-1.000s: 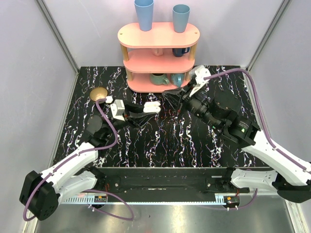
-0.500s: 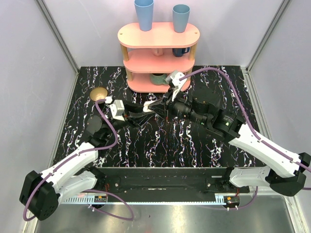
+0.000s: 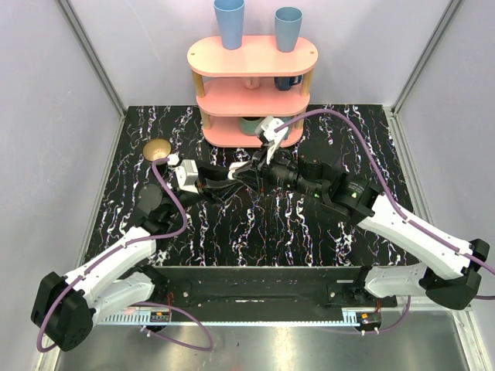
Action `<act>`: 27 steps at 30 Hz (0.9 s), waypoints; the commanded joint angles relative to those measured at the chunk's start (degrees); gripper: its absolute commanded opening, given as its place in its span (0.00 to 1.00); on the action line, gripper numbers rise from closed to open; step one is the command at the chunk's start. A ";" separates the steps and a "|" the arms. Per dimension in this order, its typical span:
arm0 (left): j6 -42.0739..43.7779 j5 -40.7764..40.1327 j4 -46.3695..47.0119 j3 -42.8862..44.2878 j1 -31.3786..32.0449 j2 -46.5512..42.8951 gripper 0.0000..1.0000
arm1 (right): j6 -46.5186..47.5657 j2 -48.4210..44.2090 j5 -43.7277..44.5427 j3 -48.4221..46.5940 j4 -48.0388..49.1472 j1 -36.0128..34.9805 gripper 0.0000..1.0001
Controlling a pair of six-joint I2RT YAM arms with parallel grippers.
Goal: Insert the wireless bluetooth earbuds into the charging case
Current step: Adjust the left earbud in the left side groove of the charging case.
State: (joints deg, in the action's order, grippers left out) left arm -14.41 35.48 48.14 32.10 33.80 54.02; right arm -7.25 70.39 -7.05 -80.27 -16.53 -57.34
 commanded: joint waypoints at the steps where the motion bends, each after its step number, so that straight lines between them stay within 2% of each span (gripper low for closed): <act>1: -0.35 2.57 3.89 1.30 0.04 -1.81 0.00 | 2.85 0.01 0.89 -1.21 0.10 -0.31 0.24; 7: -0.26 3.10 3.10 1.30 0.04 -2.43 0.00 | 5.66 -0.60 3.00 -0.85 0.10 -0.31 0.25; 14: -0.53 4.77 3.19 2.00 0.12 -1.90 0.00 | 6.63 -0.25 2.39 -0.06 0.10 -0.23 0.32; 22: -0.79 4.33 3.54 1.92 0.12 -1.99 0.00 | 6.98 1.42 -4.46 -1.47 -3.32 -0.23 0.23; 27: -0.96 3.89 3.80 2.00 0.04 -1.90 0.00 | 9.44 2.21 -7.19 -2.52 -7.28 -0.23 0.23</act>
State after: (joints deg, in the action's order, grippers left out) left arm -15.00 38.96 46.37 32.10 33.78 53.32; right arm 0.08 70.98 -9.32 -80.82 -18.61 -57.30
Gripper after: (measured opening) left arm 0.336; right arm 0.235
